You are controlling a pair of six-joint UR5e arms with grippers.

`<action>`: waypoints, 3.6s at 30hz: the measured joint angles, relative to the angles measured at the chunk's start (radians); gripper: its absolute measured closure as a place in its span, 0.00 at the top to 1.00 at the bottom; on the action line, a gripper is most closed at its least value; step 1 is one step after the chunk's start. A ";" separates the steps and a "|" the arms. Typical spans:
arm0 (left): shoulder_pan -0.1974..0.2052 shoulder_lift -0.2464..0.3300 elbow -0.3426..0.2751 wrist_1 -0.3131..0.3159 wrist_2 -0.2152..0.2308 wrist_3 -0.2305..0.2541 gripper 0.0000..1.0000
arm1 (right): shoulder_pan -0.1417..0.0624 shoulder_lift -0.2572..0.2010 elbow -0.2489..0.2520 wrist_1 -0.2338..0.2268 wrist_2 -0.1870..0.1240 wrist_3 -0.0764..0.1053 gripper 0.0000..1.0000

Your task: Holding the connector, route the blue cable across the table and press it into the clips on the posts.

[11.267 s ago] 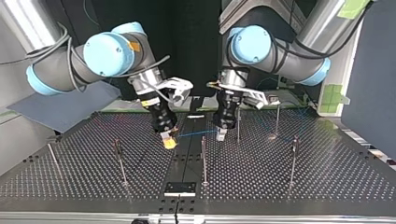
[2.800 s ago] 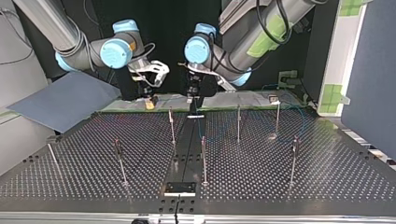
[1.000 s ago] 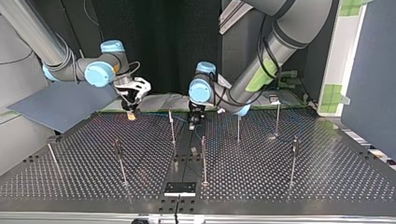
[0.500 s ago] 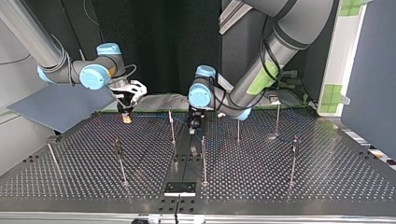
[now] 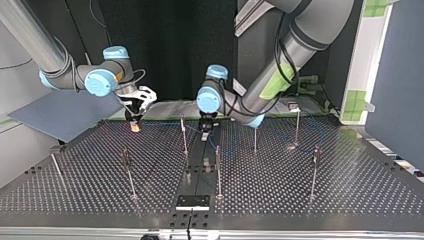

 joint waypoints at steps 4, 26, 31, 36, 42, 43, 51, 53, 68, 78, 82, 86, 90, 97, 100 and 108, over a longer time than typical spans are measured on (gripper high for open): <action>-0.012 0.004 -0.001 -0.033 -0.010 0.009 1.00 | -0.001 0.000 0.000 0.000 0.000 -0.001 0.00; -0.087 0.172 -0.156 -0.006 -0.024 0.028 1.00 | -0.009 0.000 -0.001 0.002 -0.001 0.000 0.00; -0.118 0.219 -0.203 -0.002 -0.029 0.034 1.00 | -0.012 0.000 -0.001 0.005 -0.002 0.000 0.00; -0.158 0.256 -0.246 0.028 -0.056 0.007 1.00 | -0.018 -0.001 -0.001 0.005 -0.003 -0.001 0.00; -0.209 0.262 -0.284 0.077 -0.105 -0.041 1.00 | -0.029 -0.005 -0.003 0.005 -0.006 -0.001 0.00; -0.219 0.261 -0.285 0.087 -0.115 -0.048 1.00 | -0.032 -0.008 -0.003 0.006 -0.007 -0.001 0.00; -0.272 0.243 -0.239 0.128 -0.148 -0.063 1.00 | -0.045 -0.045 -0.002 0.036 -0.009 -0.008 0.00; -0.283 0.227 -0.220 0.116 -0.152 -0.065 1.00 | -0.048 -0.050 -0.002 0.042 -0.009 -0.013 0.00; -0.296 0.102 -0.093 0.030 -0.208 -0.095 1.00 | -0.065 -0.052 -0.002 0.045 -0.041 -0.031 0.00; -0.296 0.012 -0.003 0.028 -0.217 -0.105 1.00 | -0.067 -0.052 -0.002 0.044 -0.054 -0.035 0.00; -0.295 -0.025 0.034 0.042 -0.225 -0.106 1.00 | -0.068 -0.052 -0.002 0.044 -0.060 -0.036 0.00; -0.295 -0.052 0.071 0.048 -0.242 -0.106 1.00 | -0.069 -0.052 -0.002 0.043 -0.065 -0.036 0.00; -0.295 -0.060 0.108 0.053 -0.258 -0.106 1.00 | -0.069 -0.052 -0.002 0.043 -0.068 -0.038 0.00; -0.306 -0.061 0.160 0.052 -0.312 -0.103 1.00 | -0.073 -0.051 -0.002 0.042 -0.068 -0.039 0.00; -0.300 -0.061 0.162 0.072 -0.323 -0.104 1.00 | -0.076 -0.051 -0.002 0.042 -0.071 -0.039 0.00; -0.283 -0.083 0.178 0.097 -0.293 -0.107 1.00 | -0.076 -0.051 -0.002 0.042 -0.079 -0.039 0.00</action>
